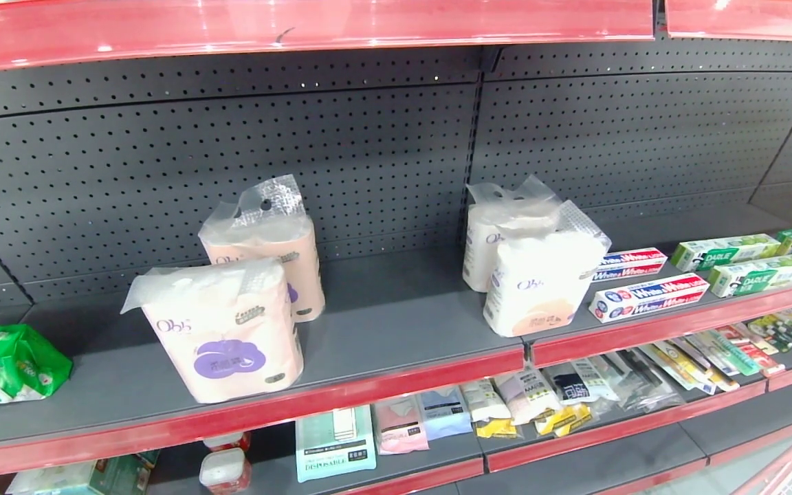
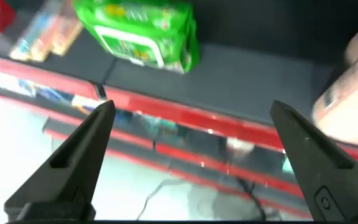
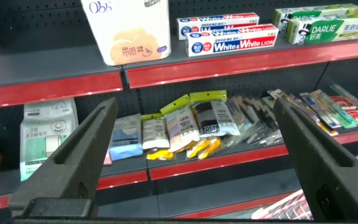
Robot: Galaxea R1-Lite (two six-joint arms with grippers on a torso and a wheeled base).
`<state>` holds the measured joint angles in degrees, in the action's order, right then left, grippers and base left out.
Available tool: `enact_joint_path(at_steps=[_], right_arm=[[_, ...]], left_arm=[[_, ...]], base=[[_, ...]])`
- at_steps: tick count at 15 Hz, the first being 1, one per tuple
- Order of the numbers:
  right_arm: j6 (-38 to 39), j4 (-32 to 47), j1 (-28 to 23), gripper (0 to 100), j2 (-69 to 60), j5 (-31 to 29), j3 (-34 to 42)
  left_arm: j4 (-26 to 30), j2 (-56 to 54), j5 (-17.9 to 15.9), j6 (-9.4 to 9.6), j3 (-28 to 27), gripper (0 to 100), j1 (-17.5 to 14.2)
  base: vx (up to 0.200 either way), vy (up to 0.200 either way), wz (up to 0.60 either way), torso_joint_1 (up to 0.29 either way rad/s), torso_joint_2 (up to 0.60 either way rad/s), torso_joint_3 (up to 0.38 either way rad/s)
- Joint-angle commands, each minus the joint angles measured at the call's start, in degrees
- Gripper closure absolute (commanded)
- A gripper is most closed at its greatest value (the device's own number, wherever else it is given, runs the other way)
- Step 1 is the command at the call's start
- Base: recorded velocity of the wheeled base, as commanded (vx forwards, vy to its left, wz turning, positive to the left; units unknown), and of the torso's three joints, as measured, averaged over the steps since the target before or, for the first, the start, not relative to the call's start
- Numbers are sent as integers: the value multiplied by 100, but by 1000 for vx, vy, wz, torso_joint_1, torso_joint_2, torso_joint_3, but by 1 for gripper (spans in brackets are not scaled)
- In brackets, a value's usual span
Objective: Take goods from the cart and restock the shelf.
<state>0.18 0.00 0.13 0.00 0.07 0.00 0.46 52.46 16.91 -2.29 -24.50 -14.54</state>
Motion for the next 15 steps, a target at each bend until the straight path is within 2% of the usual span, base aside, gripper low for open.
enact_joint_path(at_steps=[1, 4, 9, 12, 15], right_arm=[[-1, 0, 4, 0, 9, 1, 0], [-1, 0, 4, 0, 9, 1, 0], [-1, 0, 4, 0, 9, 1, 0], [-1, 0, 4, 0, 9, 1, 0], [-1, 0, 4, 0, 9, 1, 0]], left_arm=[[-152, 1179, -223, -8, -2, 0, -110], [-635, 1856, -610, -8, 60, 0, 92], [-1444, 2840, -750, -8, -46, 0, 101], [-1505, 3280, -786, -8, -142, 0, 110], [-1980, 3702, -830, -8, -257, 0, 162]], base=[[0, 0, 0, 0, 0, 0], [0, 0, 0, 0, 0, 0], [0, 0, 0, 0, 0, 0], [0, 0, 0, 0, 0, 0], [0, 0, 0, 0, 0, 0]])
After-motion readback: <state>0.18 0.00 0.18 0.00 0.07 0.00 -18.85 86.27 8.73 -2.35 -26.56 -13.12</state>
